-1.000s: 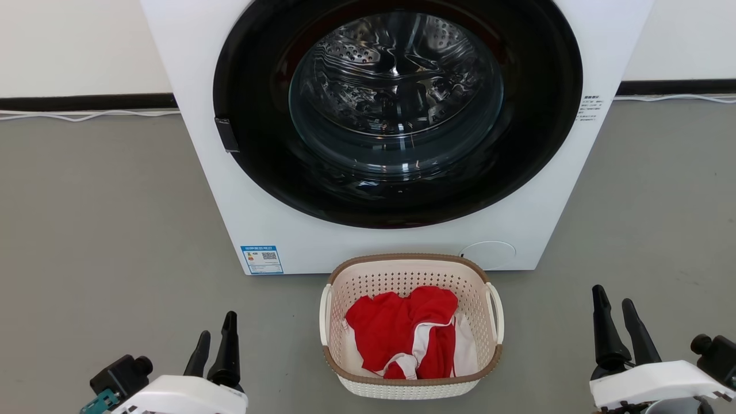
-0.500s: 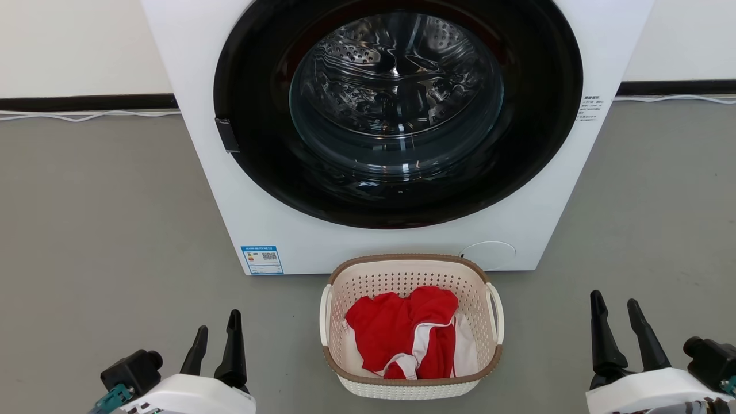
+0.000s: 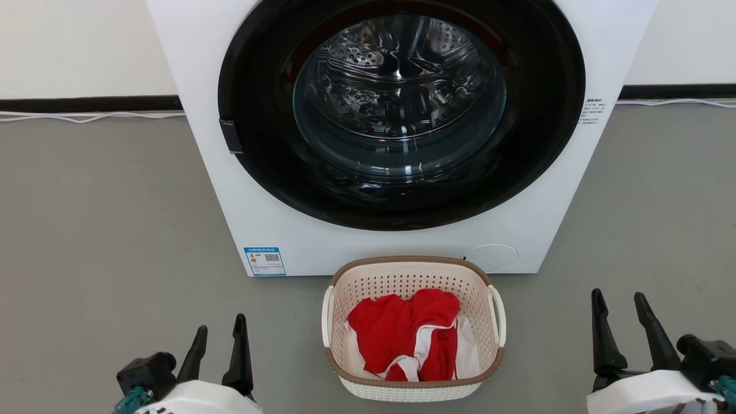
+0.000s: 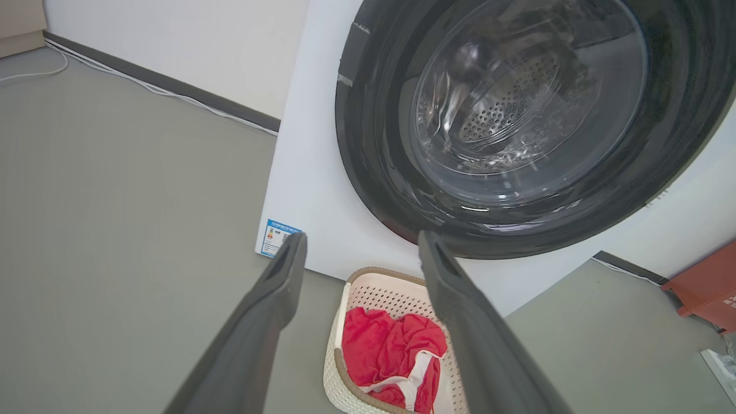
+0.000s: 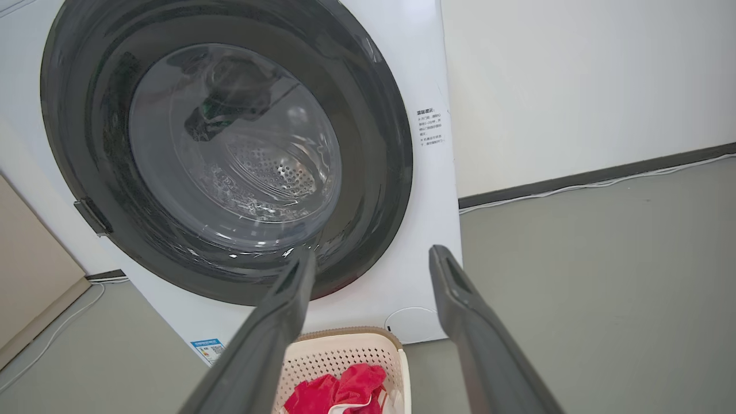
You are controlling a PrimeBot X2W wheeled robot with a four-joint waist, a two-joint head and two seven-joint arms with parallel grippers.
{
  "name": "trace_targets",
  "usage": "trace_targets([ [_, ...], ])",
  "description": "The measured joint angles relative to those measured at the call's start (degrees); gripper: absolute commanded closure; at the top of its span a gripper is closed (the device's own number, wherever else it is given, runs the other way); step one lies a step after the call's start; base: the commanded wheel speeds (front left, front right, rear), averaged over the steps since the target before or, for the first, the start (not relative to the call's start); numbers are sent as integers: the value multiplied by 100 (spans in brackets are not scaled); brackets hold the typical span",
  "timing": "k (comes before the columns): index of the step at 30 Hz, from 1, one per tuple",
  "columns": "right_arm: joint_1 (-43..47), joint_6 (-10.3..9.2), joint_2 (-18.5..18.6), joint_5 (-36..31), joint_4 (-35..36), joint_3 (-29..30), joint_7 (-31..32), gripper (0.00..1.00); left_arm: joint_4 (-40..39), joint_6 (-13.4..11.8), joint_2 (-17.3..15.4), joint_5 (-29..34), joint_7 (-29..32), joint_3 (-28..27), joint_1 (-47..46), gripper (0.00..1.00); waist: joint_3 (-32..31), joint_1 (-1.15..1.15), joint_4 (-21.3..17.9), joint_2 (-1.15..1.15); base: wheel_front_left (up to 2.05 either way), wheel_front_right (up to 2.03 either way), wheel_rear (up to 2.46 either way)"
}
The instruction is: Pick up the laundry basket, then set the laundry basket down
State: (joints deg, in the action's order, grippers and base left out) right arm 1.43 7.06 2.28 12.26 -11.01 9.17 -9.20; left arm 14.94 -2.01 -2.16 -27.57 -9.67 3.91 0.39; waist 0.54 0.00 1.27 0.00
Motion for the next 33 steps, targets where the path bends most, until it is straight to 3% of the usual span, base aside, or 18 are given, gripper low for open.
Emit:
trace_targets([
  [28,105,5,0,-2260,103,175,-466,0,-94,-147,-16,1922,-454,101,49,0,-21,0,31,0,0,0,0],
  [33,107,8,0,-2338,104,181,-502,0,-93,-157,-18,2026,-472,124,49,0,8,0,22,0,0,0,0],
])
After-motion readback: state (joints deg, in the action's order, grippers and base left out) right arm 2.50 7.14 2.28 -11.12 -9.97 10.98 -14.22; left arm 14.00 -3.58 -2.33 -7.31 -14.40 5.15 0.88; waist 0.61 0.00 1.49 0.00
